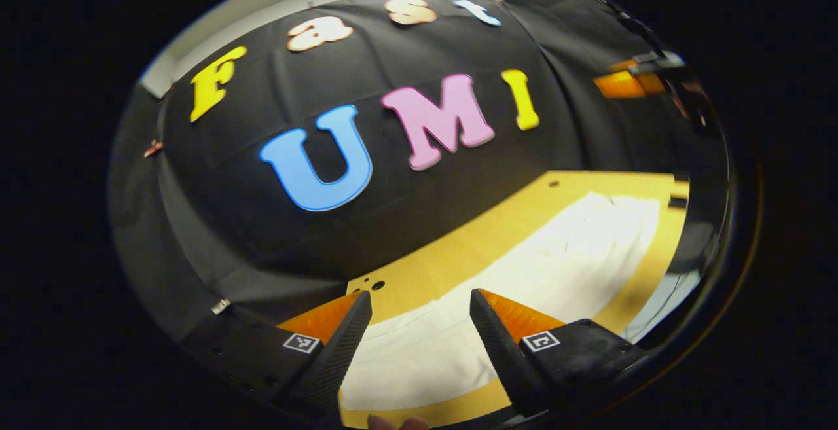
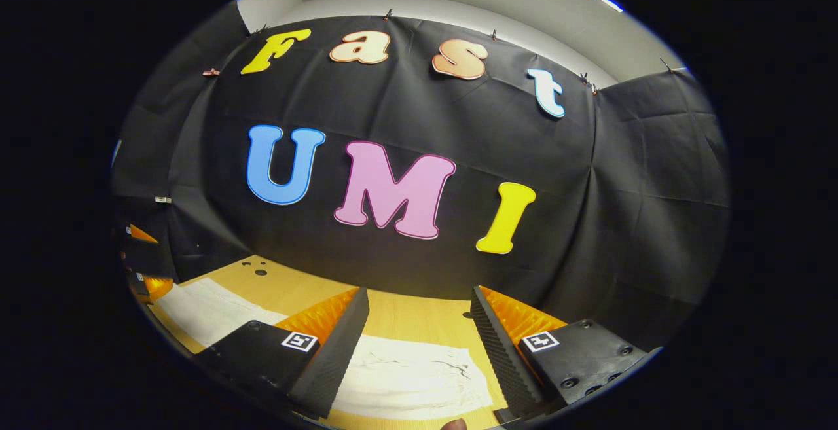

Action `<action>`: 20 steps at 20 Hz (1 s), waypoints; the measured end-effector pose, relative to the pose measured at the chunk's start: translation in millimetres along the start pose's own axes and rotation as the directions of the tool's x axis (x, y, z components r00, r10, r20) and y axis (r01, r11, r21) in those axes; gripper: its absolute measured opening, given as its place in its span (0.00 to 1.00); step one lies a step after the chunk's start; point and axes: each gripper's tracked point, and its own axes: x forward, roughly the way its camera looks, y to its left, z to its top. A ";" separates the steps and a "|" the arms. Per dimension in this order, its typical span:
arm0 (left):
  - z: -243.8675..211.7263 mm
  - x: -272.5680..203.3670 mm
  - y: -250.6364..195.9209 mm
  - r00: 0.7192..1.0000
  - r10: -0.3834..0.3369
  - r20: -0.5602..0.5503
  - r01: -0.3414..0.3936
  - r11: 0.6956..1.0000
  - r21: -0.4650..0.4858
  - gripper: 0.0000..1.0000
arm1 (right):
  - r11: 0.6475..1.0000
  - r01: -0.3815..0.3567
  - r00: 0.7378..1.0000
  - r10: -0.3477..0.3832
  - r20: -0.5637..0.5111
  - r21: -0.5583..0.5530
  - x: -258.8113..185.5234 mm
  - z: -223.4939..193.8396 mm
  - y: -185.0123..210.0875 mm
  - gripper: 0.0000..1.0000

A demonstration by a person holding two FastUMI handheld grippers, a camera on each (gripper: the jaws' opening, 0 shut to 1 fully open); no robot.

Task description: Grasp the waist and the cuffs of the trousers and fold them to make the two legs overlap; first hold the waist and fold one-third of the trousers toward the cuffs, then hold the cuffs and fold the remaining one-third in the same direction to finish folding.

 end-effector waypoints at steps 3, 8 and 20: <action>-58.5 2.9 -18.6 0.991 -0.093 -0.101 0.112 0.975 0.193 0.96 | 1.000 0.021 1.000 -0.021 -0.020 0.002 -3.3 -8.1 -8.3 0.97; -137.3 8.7 -40.8 0.943 -0.201 -0.265 0.282 0.906 0.317 0.96 | 0.999 0.050 0.998 -0.050 -0.036 -0.001 -9.2 -15.0 -20.2 0.97; -242.7 36.4 -44.2 0.842 -0.229 -0.488 0.479 0.733 0.483 0.96 | 0.995 0.097 0.992 -0.097 -0.078 0.000 -12.8 -31.2 -41.0 0.97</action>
